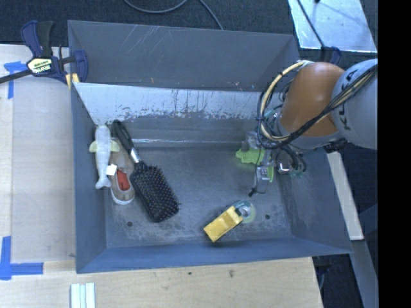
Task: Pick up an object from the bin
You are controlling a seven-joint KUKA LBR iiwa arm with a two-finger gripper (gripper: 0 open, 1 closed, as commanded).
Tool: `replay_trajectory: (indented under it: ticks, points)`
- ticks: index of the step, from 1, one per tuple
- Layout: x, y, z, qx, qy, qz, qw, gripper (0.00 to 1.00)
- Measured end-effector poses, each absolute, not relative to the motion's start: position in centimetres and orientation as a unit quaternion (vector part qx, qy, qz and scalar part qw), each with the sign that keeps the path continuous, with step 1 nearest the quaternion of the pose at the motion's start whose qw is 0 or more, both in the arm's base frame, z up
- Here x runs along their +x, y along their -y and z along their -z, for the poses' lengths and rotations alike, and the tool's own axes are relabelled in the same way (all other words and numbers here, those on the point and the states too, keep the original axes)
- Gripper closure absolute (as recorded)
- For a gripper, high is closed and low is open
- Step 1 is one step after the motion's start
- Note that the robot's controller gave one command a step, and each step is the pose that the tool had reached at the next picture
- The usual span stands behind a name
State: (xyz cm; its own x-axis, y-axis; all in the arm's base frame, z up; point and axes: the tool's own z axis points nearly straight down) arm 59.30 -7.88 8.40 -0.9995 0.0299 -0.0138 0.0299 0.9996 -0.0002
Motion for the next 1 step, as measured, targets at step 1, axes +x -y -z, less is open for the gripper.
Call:
replay_trajectory:
  ticks: [1]
  points:
    - [60.91,8.57,-7.28,0.040,-0.999,0.001,0.006,1.00]
